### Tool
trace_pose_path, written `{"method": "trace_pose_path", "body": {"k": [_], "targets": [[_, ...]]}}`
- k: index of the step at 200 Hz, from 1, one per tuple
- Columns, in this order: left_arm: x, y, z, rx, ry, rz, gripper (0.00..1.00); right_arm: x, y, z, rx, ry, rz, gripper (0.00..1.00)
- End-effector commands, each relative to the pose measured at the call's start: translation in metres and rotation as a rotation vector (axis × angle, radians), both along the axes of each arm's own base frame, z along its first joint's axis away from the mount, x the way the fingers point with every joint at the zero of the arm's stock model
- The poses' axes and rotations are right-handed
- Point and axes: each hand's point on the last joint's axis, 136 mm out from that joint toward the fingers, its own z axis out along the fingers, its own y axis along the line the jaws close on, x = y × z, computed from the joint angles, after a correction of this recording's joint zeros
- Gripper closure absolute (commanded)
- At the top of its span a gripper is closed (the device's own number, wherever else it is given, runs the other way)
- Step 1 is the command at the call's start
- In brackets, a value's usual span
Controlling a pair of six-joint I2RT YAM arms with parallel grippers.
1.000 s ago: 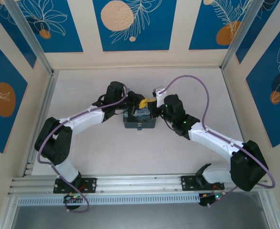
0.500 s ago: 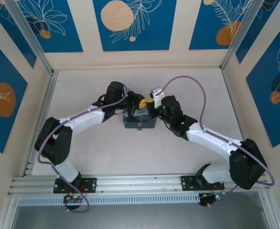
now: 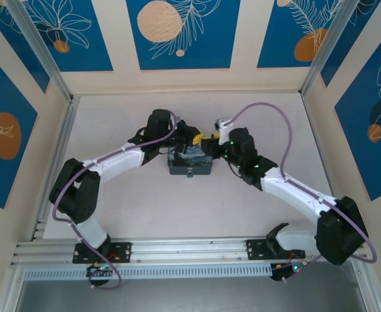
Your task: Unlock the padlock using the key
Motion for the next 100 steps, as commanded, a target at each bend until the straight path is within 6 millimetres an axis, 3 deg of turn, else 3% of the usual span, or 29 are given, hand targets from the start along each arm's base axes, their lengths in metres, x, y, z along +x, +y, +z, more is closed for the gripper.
{"method": "trace_pose_path", "body": {"k": [1, 43, 71, 100], "targets": [[0.005, -0.012, 0.028, 0.022, -0.221, -0.086, 1.0, -0.017, -0.018, 0.022, 0.24, 0.127, -0.017, 0.49], [0.023, -0.004, 0.04, 0.189, -0.532, -0.132, 1.0, -0.025, -0.035, 0.033, 0.482, 0.347, -0.033, 0.42], [0.029, 0.003, 0.049, 0.289, -0.725, -0.139, 1.0, -0.017, -0.028, 0.037, 0.674, 0.485, 0.02, 0.42], [0.032, 0.014, 0.062, 0.339, -0.861, -0.091, 1.0, -0.005, -0.021, 0.049, 0.82, 0.497, 0.074, 0.43]]}}
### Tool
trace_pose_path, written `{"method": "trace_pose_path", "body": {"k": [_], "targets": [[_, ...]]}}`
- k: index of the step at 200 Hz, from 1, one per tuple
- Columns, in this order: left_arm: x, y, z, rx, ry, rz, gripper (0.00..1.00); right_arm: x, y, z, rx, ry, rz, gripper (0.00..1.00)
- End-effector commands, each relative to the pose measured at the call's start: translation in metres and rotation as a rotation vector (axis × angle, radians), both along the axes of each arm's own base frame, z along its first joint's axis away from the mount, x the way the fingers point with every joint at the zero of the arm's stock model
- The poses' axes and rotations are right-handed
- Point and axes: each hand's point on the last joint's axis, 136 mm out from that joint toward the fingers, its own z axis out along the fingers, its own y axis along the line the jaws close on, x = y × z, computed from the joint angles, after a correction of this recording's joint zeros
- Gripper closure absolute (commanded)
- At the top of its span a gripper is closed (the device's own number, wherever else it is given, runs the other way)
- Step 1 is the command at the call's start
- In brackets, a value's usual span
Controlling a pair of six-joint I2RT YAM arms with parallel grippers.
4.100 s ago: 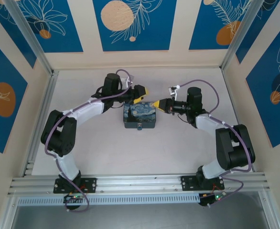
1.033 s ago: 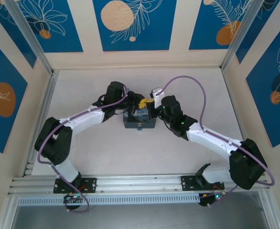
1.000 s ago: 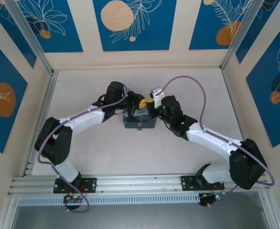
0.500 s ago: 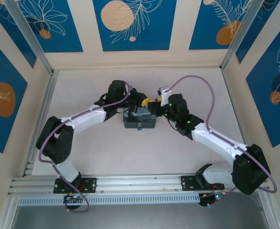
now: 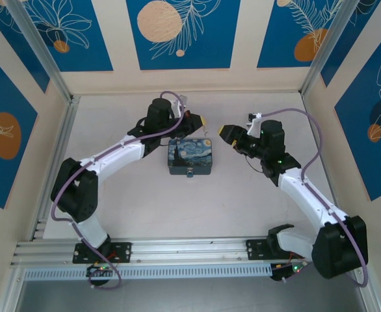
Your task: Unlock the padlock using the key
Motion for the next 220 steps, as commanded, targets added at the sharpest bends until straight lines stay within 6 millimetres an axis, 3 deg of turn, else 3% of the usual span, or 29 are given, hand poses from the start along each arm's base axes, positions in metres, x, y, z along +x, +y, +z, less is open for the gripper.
{"method": "trace_pose_path", "body": {"k": [1, 78, 114, 170, 220], "targets": [[0.006, 0.014, 0.023, 0.062, -0.232, 0.032, 1.0, -0.003, 0.017, 0.026, 0.214, 0.029, 0.085, 0.43], [0.01, 0.056, 0.054, -0.048, -0.328, 0.285, 1.0, 0.035, 0.035, 0.036, 0.429, -0.016, 0.096, 0.48], [0.013, 0.074, 0.056, -0.101, -0.305, 0.394, 1.0, 0.052, 0.051, 0.042, 0.516, -0.059, 0.135, 0.5], [0.013, 0.082, 0.056, -0.126, -0.296, 0.44, 1.0, 0.069, 0.086, 0.04, 0.551, -0.013, 0.186, 0.5], [0.016, 0.084, 0.058, -0.166, -0.281, 0.466, 1.0, 0.069, 0.096, 0.036, 0.582, -0.042, 0.222, 0.5]]}}
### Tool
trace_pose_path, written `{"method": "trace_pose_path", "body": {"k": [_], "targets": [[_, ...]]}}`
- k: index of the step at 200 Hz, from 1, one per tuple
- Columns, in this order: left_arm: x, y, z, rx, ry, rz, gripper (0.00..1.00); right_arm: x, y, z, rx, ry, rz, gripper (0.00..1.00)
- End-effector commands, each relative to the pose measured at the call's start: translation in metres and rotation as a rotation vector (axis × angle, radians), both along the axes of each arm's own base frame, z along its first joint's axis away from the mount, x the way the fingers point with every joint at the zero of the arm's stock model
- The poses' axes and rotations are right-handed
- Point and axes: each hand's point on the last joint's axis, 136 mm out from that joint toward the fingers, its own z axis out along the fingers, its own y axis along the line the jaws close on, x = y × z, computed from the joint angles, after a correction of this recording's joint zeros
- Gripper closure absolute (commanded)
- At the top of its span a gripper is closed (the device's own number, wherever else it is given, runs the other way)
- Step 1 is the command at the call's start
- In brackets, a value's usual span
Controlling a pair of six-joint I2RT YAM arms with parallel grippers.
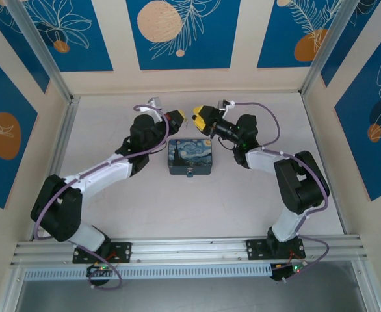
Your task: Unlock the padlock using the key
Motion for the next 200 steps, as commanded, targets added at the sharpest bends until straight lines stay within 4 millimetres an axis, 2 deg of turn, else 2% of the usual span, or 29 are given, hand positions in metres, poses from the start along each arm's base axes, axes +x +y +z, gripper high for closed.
{"method": "trace_pose_path", "body": {"k": [1, 35, 73, 200], "targets": [[0.001, 0.009, 0.024, -0.074, -0.05, 0.035, 1.0, 0.003, 0.004, 0.01, 0.051, -0.051, 0.01, 0.5], [0.003, 0.005, 0.025, -0.084, -0.05, 0.026, 1.0, 0.003, 0.011, 0.007, 0.103, -0.055, 0.044, 0.57], [0.003, 0.005, 0.025, -0.084, -0.052, 0.024, 1.0, -0.003, 0.021, 0.007, 0.1, -0.064, 0.074, 0.59], [0.006, 0.003, 0.014, -0.074, -0.028, 0.022, 1.0, -0.017, 0.023, 0.014, 0.121, -0.086, 0.098, 0.64]]}}
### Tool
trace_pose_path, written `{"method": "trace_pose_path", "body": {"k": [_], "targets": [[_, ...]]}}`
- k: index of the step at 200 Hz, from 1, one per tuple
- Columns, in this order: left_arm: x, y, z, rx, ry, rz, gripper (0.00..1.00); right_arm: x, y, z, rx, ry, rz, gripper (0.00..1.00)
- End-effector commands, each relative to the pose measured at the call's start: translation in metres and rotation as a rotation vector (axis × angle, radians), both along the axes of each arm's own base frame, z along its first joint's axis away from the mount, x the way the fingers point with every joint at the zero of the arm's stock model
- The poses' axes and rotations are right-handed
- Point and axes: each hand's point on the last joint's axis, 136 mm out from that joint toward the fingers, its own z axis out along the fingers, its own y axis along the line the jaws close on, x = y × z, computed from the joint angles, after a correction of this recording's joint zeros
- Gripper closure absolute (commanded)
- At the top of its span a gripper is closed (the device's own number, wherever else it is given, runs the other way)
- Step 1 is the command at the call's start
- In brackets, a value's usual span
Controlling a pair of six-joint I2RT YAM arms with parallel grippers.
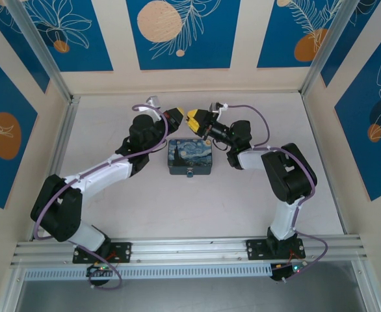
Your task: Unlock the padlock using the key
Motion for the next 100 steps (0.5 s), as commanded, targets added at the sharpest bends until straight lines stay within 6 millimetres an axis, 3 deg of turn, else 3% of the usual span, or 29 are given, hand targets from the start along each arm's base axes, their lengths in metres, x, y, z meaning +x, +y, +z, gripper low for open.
{"method": "trace_pose_path", "body": {"k": [1, 100], "targets": [[0.004, 0.001, 0.006, -0.028, -0.021, 0.009, 1.0, -0.011, 0.002, 0.019, 0.027, -0.06, 0.02, 0.64], [0.006, 0.0, 0.004, -0.027, -0.016, 0.012, 1.0, -0.024, 0.01, 0.016, 0.019, -0.06, 0.051, 0.69]]}}
